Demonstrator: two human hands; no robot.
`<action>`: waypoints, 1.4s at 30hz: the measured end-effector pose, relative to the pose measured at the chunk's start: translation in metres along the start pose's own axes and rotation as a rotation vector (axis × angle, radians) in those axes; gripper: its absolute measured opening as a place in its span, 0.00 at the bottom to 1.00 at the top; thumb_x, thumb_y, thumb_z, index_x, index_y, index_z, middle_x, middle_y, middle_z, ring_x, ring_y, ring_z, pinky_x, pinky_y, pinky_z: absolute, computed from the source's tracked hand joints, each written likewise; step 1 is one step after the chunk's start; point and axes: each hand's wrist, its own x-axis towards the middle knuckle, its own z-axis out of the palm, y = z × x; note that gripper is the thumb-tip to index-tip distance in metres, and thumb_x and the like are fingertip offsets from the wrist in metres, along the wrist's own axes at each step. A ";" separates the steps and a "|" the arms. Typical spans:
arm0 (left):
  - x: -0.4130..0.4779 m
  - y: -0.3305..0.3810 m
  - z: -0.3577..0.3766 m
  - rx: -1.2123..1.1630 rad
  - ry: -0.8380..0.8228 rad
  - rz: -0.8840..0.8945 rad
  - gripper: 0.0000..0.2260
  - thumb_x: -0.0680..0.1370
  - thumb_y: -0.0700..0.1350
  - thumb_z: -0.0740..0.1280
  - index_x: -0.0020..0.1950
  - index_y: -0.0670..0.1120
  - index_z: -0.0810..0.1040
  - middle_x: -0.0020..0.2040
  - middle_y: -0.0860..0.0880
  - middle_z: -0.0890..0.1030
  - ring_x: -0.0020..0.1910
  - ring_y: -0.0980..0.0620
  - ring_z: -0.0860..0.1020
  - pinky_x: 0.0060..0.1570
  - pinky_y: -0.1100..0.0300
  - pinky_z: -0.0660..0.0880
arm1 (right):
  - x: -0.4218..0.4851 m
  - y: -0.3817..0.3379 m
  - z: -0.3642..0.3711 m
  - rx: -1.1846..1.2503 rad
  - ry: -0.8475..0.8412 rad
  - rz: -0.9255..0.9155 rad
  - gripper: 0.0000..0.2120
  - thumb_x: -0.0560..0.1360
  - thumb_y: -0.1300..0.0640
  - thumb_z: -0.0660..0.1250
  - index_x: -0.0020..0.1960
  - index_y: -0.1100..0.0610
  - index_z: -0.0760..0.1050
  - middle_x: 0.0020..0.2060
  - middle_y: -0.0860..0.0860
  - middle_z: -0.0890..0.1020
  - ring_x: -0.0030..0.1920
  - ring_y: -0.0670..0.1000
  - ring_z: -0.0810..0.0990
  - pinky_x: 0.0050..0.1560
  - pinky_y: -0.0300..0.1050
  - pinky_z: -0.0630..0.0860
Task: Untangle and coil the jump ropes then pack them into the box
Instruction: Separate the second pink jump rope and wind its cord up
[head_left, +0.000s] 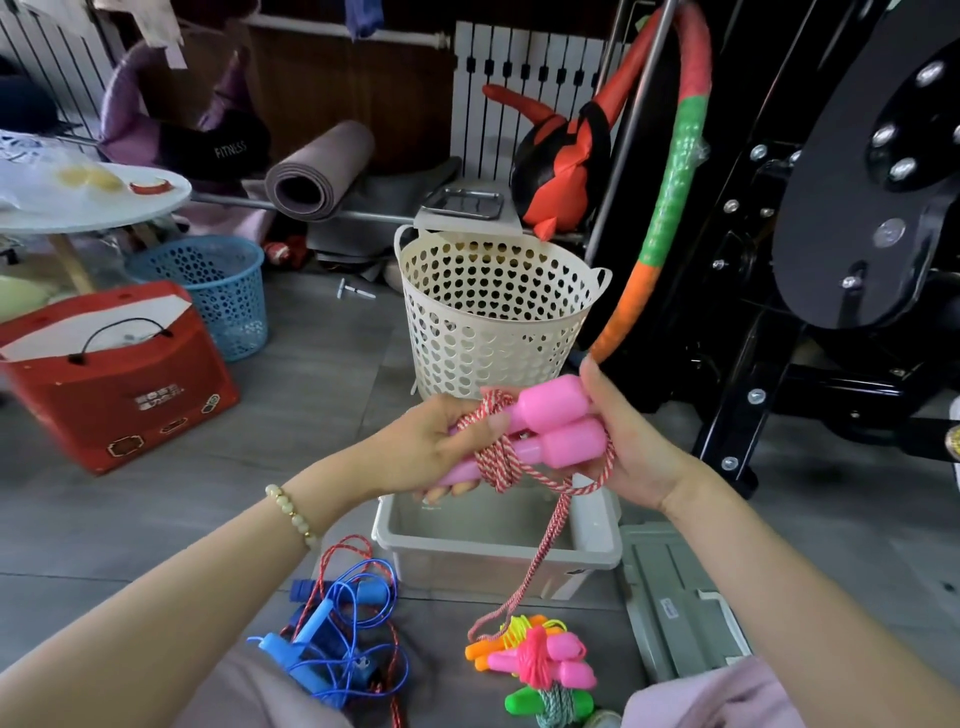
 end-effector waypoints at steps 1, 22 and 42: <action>0.000 0.000 0.001 -0.016 -0.003 -0.018 0.20 0.78 0.59 0.57 0.36 0.45 0.71 0.24 0.49 0.75 0.18 0.53 0.69 0.18 0.66 0.65 | -0.001 0.002 -0.001 -0.014 0.021 -0.015 0.36 0.50 0.26 0.73 0.49 0.48 0.83 0.48 0.53 0.83 0.46 0.51 0.80 0.42 0.42 0.76; 0.023 -0.021 -0.015 -0.174 0.565 -0.300 0.21 0.78 0.62 0.57 0.42 0.44 0.73 0.31 0.45 0.77 0.21 0.53 0.70 0.19 0.66 0.65 | 0.005 0.030 0.019 -1.376 0.181 -0.177 0.12 0.80 0.51 0.57 0.50 0.57 0.75 0.37 0.49 0.79 0.40 0.51 0.75 0.46 0.51 0.72; 0.012 -0.007 0.000 0.150 -0.181 -0.227 0.23 0.74 0.71 0.53 0.48 0.56 0.78 0.30 0.49 0.76 0.23 0.54 0.71 0.25 0.65 0.70 | 0.005 0.003 0.002 -1.025 0.341 -0.505 0.14 0.65 0.38 0.70 0.40 0.47 0.81 0.33 0.41 0.81 0.36 0.44 0.78 0.40 0.47 0.75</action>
